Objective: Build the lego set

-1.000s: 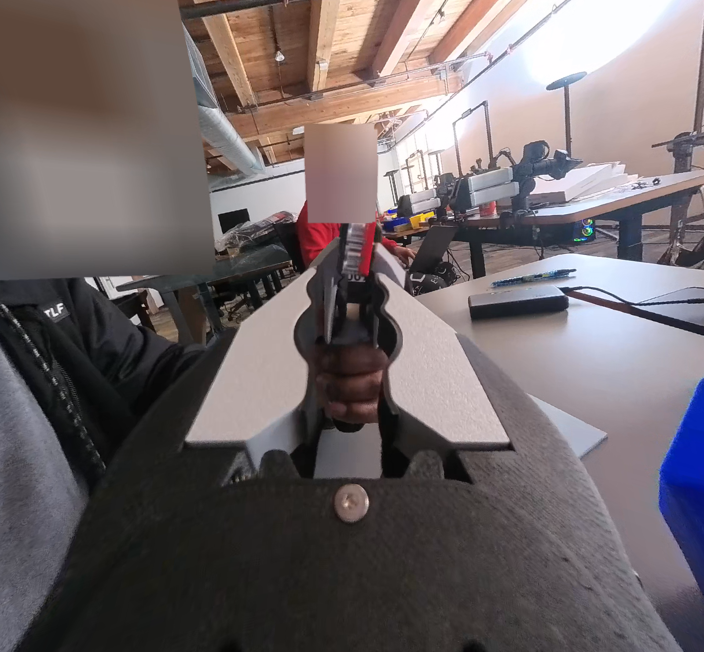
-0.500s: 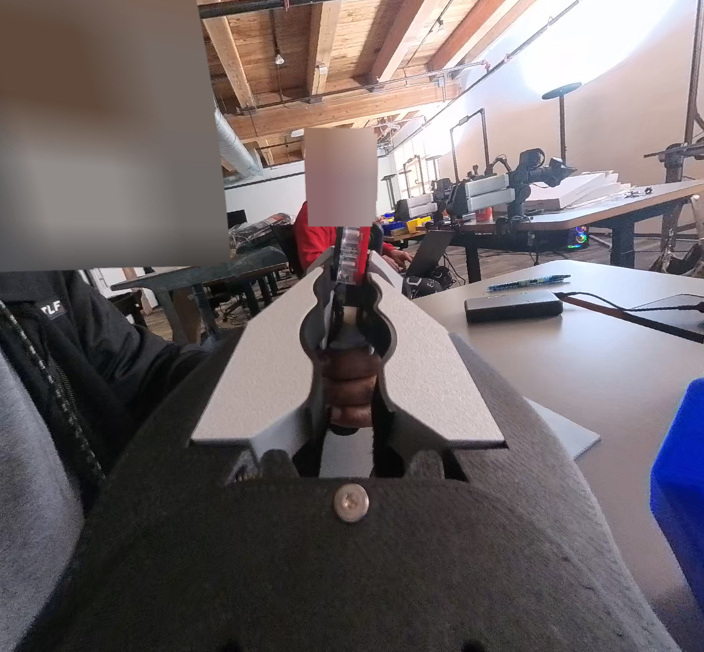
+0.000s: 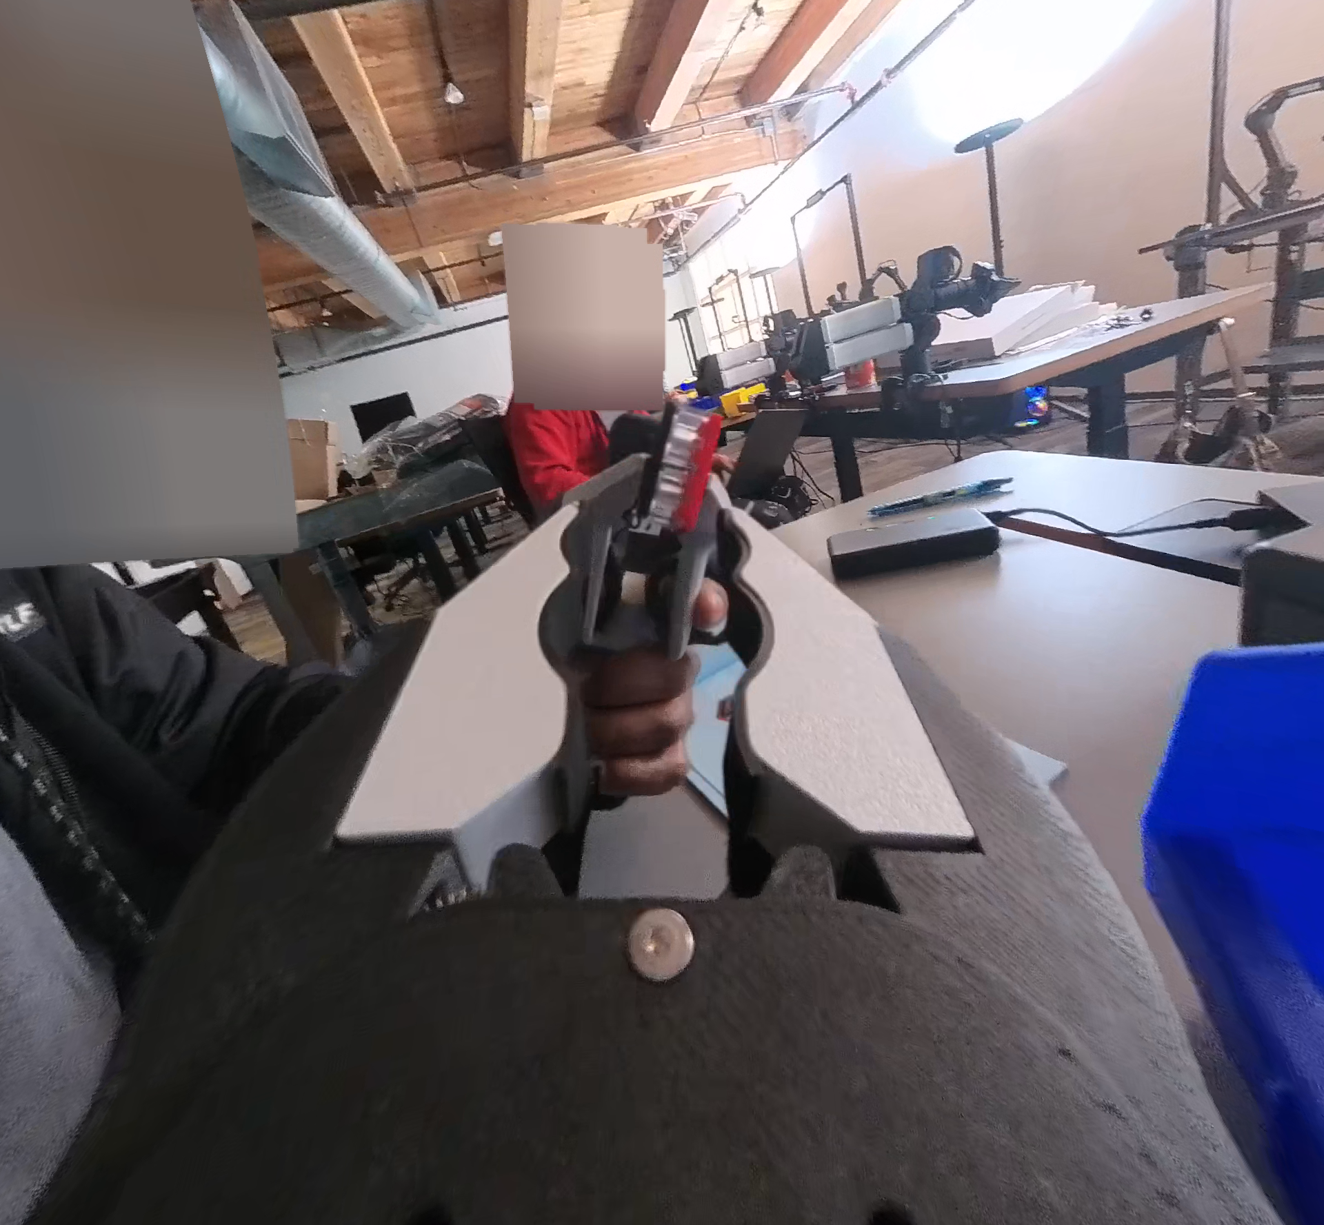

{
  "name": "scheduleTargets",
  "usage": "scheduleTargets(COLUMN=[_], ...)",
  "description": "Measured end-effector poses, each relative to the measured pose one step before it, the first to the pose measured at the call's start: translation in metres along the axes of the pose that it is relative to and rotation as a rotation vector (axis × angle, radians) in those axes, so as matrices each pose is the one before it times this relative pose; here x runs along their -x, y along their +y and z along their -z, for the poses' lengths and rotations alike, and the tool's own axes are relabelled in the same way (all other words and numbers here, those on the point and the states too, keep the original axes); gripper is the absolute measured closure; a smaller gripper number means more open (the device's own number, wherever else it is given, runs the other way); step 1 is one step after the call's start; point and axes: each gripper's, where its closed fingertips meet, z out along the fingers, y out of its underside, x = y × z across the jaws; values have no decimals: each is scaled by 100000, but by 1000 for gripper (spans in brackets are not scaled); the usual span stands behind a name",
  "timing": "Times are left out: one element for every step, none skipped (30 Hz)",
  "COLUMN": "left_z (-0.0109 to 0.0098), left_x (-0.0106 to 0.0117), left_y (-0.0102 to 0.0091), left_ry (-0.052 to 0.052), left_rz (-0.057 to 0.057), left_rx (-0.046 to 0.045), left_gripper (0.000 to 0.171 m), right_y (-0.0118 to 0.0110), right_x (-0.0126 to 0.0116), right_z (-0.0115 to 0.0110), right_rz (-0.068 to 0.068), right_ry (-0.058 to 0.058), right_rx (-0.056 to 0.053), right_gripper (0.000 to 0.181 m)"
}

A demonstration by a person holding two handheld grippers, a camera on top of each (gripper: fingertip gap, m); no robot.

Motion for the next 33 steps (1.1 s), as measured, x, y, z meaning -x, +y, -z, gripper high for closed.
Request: scheduleTargets(left_z=[159,148,144,117,55,34,36,64,65,64,56,90,89,97,87,80,38,10,-8,-19,25,98,127,106,98,90,90,64,29,3,-20,-6,3], left_x=[491,532,630,651,577,497,549,453,310,238,217,220,257,286,311,215,168,126,33,-17,31,156,125,-28,-32,104,119,20,-82,-3,70,44,-21], left_y=[-204,-112,-7,132,280,324,284,192,135,127,124,95,91,110,136,123,171,263,330,395,471,528,438,457,457,440,322,230,159,161,158,137,112], left_ry=[-2289,-2624,-3369,-3552,-2884,-2579,-2984,-2419,-1425,-1063,-1132,-1266,-1482,-1701,-1867,-1334,-1185,-1223,-1010,-726,-811,-1142,-590,416,470,-381,-629,-395,-69,-622,-1075,-712,-102], left_rz=[3358,3364,3250,3362,3427,2984,2937,3350,3897,3959,3288,2480,1964,1645,1488,1405,1293,956,594,333,70,21,803,800,509,92,-100,6,-246,-639,-629,-184,468], left_rx=[-1240,-700,-121,732,1749,1857,1421,710,430,437,556,437,496,757,925,674,733,1054,1035,1039,980,714,52,377,700,839,551,474,473,708,671,416,103], left_gripper=[157,157,157,157,157,157,157,157,157,157,157,157,157,157,157,157,157,157,157,157,157,157,157,157,157,157,157,157,157,157,157,157,157], right_y=[39,53,74,50,72,148,248,266,220,161,138,147,200,263,292,317,335,379,537,891,1222,1373,1508,1601,1593,1464,1083,466,143,383,577,480,259], right_x=[-338,-358,-319,-318,-339,-376,-387,-346,-280,-186,-67,-62,-84,-27,22,-10,81,252,271,273,276,297,350,355,375,398,430,520,553,484,325,252,269], right_z=[36,39,31,28,31,12,-9,-34,-22,-13,-28,-19,-22,-25,-1,30,99,189,296,380,412,473,476,429,327,208,114,112,67,-166,-339,-365,-318], right_rz=[1275,1140,1042,1006,1263,1611,1813,1895,1589,796,51,-339,-422,-318,-365,-637,-695,-445,48,477,776,1349,1703,1496,1359,1234,1294,1996,2380,2057,2244,2641,2675], right_ry=[2160,2195,1917,1902,2121,2430,2455,2177,1782,1090,268,212,353,-69,-380,-88,-618,-1412,-1183,-973,-825,-465,-552,-498,-686,-915,-1044,-1304,-1437,-1737,-1060,-389,-403], right_rx=[831,829,760,542,581,1017,1658,1906,1516,1202,1101,1214,1670,2195,2507,2813,2955,2928,3225,4424,5620,5612,5520,5662,5283,4681,3713,1816,1012,2735,4026,3821,2670], right_gripper=[143,142,141,141,141,141,141,141,140,141,141,141,141,141,141,142,142,142,143,144,144,144,145,146,147,150,151,152,153,154,155,155,155])
